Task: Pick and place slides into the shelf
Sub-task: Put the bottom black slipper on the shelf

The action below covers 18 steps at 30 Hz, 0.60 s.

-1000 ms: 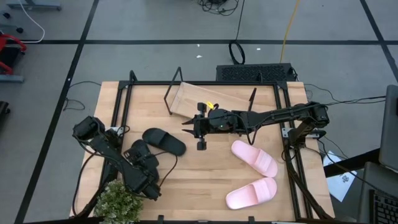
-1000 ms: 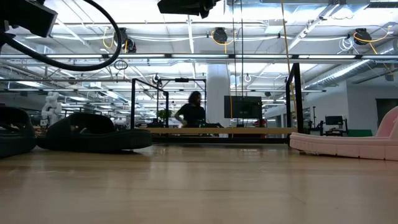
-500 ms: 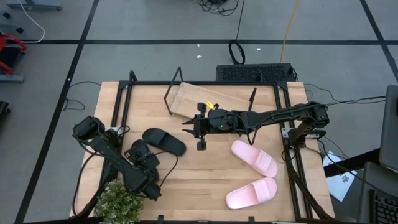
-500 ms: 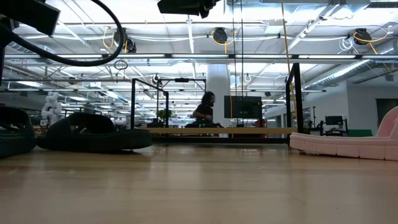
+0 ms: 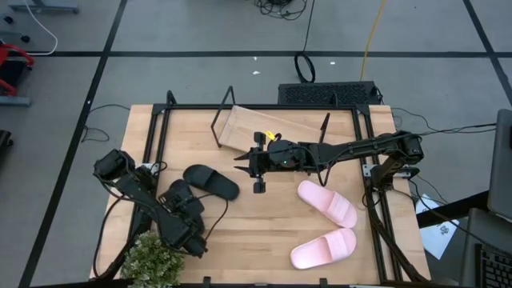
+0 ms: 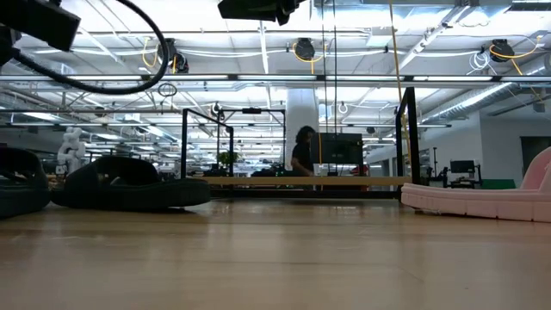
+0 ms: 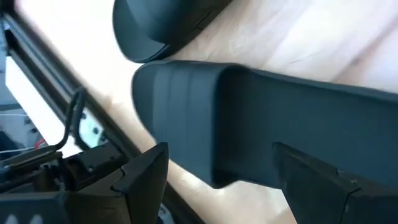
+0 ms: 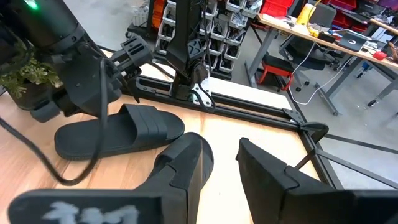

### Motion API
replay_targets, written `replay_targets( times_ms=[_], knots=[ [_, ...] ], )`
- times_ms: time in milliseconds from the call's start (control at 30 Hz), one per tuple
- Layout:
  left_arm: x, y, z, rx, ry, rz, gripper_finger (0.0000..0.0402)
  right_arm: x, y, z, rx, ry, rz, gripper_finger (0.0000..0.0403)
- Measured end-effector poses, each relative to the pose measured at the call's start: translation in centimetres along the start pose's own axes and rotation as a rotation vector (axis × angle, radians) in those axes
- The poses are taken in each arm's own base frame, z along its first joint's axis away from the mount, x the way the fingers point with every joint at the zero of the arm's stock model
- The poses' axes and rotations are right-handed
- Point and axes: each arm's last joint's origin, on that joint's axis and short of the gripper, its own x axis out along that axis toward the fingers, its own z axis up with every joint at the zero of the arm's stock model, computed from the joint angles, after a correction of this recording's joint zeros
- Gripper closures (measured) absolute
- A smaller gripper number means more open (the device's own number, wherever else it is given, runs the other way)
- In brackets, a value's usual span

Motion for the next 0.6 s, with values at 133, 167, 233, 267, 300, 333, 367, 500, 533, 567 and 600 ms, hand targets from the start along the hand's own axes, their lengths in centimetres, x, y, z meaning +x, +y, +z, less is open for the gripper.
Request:
replay_targets(
  times_ms=[133,167,233,267,300,333,367,500,533,567,600],
  knots=[
    [1.2,0.3,-0.3,0.010,0.024,0.049,0.0119,0.0,0.0,0.0,0.000,0.000,0.000,0.0307],
    [1.5,0.3,-0.4,0.012,0.040,0.057,0.0119,0.0,0.0,0.0,0.000,0.000,0.000,0.0307],
    [1.7,0.4,-0.4,0.010,0.052,0.063,0.0119,0.0,0.0,0.0,0.000,0.000,0.000,0.0307],
    [1.7,0.4,-0.4,0.010,0.052,0.063,0.0119,0.0,0.0,0.0,0.000,0.000,0.000,0.0307],
    [1.7,0.4,-0.4,0.009,0.051,0.063,0.0119,0.0,0.0,0.0,0.000,0.000,0.000,0.0307],
    [1.7,0.4,-0.4,0.009,0.048,0.064,0.0119,0.0,0.0,0.0,0.000,0.000,0.000,0.0307],
    [1.7,0.4,-0.4,0.009,0.044,0.064,0.0119,0.0,0.0,0.0,-0.002,0.000,0.000,0.0307],
    [1.7,0.4,-0.3,0.011,0.017,0.068,0.0119,0.0,0.0,0.0,-0.023,0.001,-0.001,0.0307],
    [1.7,0.4,-0.3,0.012,0.006,0.070,0.0119,0.0,0.0,0.0,-0.023,0.000,-0.002,0.0307],
    [1.7,0.4,-0.2,0.013,-0.005,0.074,0.0119,0.0,0.0,0.0,-0.023,0.001,-0.003,0.0307],
    [1.8,0.4,-0.2,0.014,-0.012,0.077,0.0119,0.0,-0.1,0.0,-0.023,0.001,-0.004,0.0307]
  ],
)
